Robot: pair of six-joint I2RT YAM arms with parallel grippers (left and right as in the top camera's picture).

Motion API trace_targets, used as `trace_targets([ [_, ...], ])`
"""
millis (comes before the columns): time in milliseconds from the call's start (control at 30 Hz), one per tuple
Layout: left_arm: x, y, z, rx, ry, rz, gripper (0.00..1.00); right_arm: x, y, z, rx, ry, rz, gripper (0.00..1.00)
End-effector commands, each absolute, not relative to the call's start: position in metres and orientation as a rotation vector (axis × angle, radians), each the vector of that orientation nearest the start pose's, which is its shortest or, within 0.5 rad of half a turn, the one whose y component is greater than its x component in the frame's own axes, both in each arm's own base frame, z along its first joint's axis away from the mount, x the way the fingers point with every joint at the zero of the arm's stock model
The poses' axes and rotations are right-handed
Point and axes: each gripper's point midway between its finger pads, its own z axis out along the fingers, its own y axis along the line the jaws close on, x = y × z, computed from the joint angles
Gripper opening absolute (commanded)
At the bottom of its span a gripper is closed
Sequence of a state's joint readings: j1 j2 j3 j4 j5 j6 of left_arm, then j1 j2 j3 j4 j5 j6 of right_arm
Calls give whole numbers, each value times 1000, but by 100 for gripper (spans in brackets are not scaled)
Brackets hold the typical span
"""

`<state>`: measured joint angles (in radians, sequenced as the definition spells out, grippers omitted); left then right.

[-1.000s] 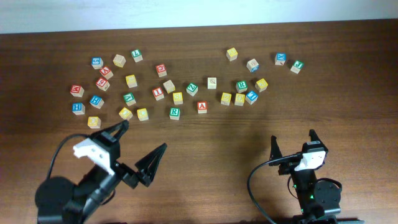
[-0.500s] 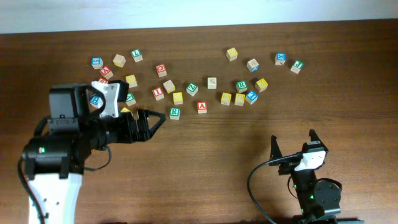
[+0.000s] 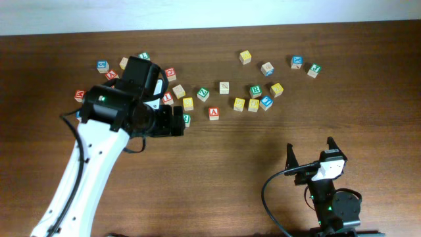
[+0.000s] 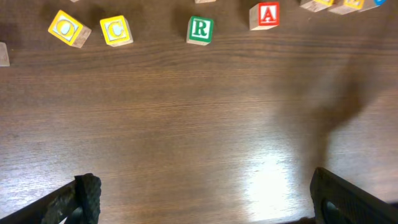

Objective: Spell out ICRA
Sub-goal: 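Move the left gripper over the red-bordered I block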

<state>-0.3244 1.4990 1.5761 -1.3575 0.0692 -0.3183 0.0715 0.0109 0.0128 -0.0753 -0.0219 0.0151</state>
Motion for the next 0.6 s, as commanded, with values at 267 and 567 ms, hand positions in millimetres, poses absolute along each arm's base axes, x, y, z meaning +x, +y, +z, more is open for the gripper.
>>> trace_targets([
  [267,343,-62,195,-247,2814,65,99,245,18,156,-53,1648,67,98],
  [567,403,-90,153,-342,2770,-136,99,245,18,156,-53,1648,67,98],
])
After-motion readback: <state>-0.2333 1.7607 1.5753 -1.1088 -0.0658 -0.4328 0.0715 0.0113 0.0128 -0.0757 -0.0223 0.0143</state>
